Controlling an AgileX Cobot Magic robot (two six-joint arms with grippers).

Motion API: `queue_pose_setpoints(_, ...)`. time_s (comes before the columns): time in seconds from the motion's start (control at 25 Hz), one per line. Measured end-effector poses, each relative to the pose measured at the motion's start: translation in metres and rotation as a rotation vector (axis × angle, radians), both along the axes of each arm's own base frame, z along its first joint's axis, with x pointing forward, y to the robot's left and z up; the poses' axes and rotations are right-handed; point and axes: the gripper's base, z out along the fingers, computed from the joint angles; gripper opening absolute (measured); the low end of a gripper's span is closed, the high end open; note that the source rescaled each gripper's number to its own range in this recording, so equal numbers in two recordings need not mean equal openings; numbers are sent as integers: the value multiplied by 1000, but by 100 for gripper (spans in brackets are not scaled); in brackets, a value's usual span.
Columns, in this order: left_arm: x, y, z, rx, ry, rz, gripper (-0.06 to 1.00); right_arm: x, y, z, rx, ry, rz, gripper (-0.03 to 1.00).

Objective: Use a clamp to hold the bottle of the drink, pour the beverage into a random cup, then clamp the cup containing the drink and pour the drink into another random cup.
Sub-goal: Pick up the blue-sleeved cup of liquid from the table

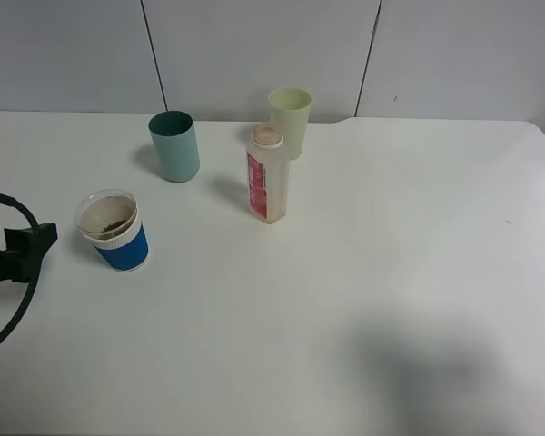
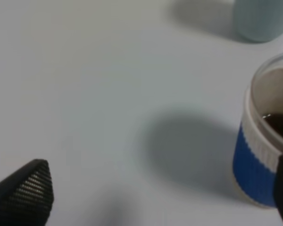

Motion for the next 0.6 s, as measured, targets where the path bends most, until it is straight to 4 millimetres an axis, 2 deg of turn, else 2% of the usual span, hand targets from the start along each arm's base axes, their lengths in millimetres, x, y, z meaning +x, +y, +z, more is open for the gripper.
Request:
queue_pose_setpoints(0.36, 12, -9, -22, -33, 62, -96, 80, 0, 0, 0, 0, 0, 0, 100)
queue_pose_setpoints(0.6, 13, -11, -28, -40, 90, -124, 80, 0, 0, 0, 0, 0, 0, 100)
